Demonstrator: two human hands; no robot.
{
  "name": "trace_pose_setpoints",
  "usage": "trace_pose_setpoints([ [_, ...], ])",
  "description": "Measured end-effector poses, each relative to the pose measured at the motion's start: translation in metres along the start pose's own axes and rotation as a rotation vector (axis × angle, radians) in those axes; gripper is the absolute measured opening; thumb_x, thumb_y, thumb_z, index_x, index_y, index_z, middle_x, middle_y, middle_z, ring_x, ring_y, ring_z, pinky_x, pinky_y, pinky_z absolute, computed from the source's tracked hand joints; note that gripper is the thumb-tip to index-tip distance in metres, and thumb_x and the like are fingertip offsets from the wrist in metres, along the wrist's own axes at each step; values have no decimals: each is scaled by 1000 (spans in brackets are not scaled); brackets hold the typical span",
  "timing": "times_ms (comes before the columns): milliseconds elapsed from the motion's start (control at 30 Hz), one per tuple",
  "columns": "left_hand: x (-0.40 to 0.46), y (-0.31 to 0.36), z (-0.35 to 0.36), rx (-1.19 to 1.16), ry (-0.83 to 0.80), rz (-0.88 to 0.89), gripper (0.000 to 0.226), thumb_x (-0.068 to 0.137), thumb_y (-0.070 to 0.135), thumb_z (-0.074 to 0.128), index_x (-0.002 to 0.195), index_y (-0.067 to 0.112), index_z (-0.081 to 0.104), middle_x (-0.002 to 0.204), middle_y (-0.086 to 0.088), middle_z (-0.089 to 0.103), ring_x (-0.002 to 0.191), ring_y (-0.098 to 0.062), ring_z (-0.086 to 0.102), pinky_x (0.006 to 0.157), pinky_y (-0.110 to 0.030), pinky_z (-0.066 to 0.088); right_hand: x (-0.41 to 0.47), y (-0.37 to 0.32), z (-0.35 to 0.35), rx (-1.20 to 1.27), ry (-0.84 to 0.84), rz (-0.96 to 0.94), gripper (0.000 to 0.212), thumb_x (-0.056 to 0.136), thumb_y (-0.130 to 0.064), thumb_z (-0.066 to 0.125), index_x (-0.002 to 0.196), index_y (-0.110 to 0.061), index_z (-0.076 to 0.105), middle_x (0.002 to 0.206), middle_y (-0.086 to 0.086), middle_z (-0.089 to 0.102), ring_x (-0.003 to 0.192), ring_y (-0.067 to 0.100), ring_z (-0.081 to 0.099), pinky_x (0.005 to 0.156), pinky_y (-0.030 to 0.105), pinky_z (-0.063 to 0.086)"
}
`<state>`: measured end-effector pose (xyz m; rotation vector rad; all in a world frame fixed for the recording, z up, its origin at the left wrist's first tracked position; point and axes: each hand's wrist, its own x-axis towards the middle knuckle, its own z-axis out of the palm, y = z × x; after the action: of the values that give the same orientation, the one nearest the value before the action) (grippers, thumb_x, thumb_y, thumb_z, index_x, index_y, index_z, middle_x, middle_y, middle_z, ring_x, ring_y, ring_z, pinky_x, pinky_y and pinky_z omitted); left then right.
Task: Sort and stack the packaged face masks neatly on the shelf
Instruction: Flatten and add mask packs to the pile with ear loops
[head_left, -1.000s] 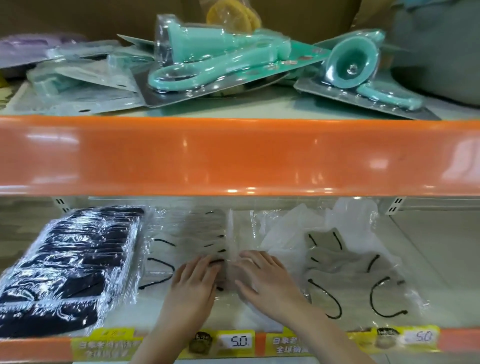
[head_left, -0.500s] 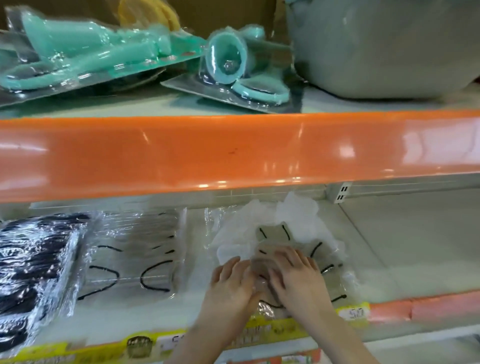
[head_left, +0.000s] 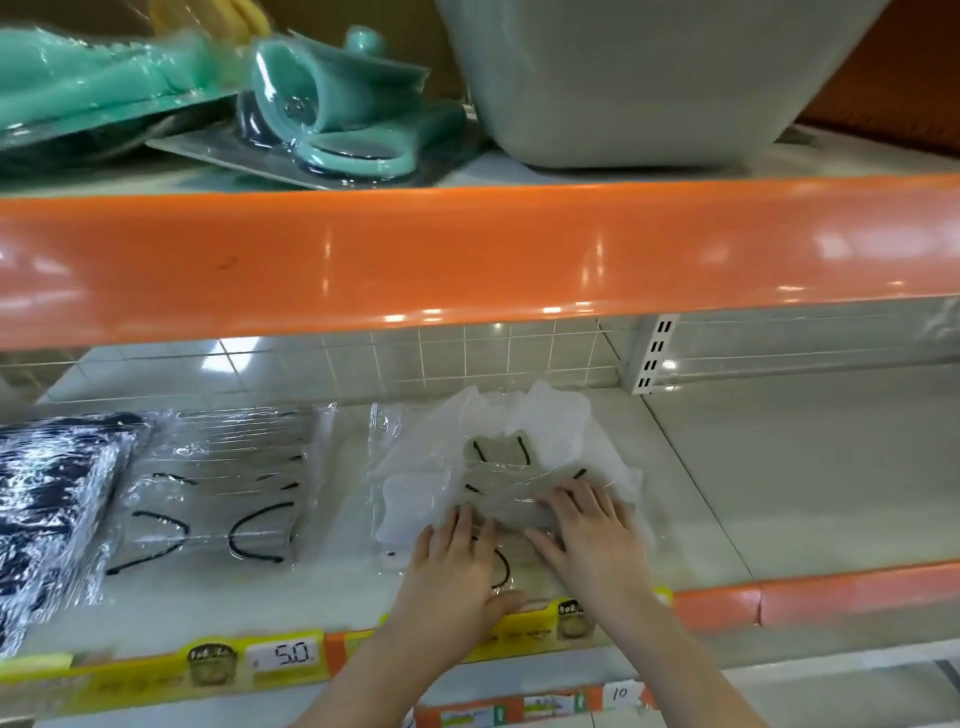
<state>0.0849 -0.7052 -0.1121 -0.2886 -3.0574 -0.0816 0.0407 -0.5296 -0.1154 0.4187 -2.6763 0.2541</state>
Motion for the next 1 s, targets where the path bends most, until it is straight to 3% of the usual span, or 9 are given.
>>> trace_pose_setpoints([
  [133, 5, -1, 1, 63, 23, -22, 94, 63, 78, 26, 100, 7, 75, 104, -18, 70, 93, -30, 70, 71, -44, 57, 10, 0, 1, 79, 33, -75, 35, 62, -24, 84, 93, -19, 68, 95, -1, 63, 83, 24, 63, 69, 36, 52],
  [200, 6, -5, 0, 95, 58, -16, 97, 58, 81, 28, 97, 5, 75, 103, -17, 71, 92, -31, 70, 71, -45, 57, 10, -1, -2, 145, 60, -156, 27, 68, -17, 75, 94, -20, 68, 98, -2, 61, 86, 22, 62, 70, 33, 52],
  [300, 8, -13, 1, 98, 110, 18, 91, 64, 76, 30, 97, 3, 74, 104, -14, 70, 93, -29, 69, 74, -44, 57, 5, 2, -6, 200, 35, -253, 22, 73, -32, 72, 95, -27, 69, 99, -9, 60, 88, 14, 60, 70, 28, 53],
  [467, 8, -19, 0, 43, 248, 29, 64, 76, 59, 39, 90, 7, 74, 96, -6, 70, 84, -24, 69, 69, -36, 56, -3, 3, -7, 168, -85, -334, 53, 73, -66, 48, 109, -33, 65, 111, -13, 61, 105, 10, 52, 84, 29, 49],
  [600, 5, -18, -3, 14, 332, 5, 55, 86, 51, 40, 88, 7, 73, 93, -5, 70, 82, -23, 68, 67, -35, 56, -2, 0, -4, 212, -41, -287, 35, 70, -32, 79, 103, -28, 69, 106, -11, 65, 98, 13, 61, 81, 32, 53],
  [667, 3, -19, -5, 6, 339, 37, 59, 86, 58, 40, 91, 9, 73, 96, -3, 70, 87, -21, 67, 72, -35, 55, -2, -3, -2, 205, -4, -262, 22, 78, -31, 66, 100, -29, 71, 104, -12, 66, 96, 12, 63, 80, 30, 52],
  [767, 0, -23, -8, 22, 276, 113, 61, 77, 65, 51, 103, 14, 71, 103, -1, 69, 93, -19, 67, 78, -34, 55, 1, -11, -7, 190, -12, -242, 35, 85, -46, 43, 98, -31, 72, 103, -14, 66, 97, 9, 61, 81, 28, 51],
  [867, 2, -30, -9, 4, 290, 151, 44, 69, 45, 78, 101, 17, 71, 99, 1, 70, 85, -19, 68, 70, -32, 56, 5, -19, -8, 209, -18, -213, 35, 89, -41, 41, 94, -28, 73, 96, -12, 68, 90, 13, 65, 76, 31, 54],
  [1000, 4, -44, -15, -49, 410, 144, 35, 49, 12, 82, 82, 19, 72, 79, 4, 70, 66, -19, 67, 55, -26, 51, 11, -32, -10, 253, -19, -177, 22, 85, -22, 52, 94, -23, 73, 93, -8, 69, 85, 17, 67, 68, 32, 57],
])
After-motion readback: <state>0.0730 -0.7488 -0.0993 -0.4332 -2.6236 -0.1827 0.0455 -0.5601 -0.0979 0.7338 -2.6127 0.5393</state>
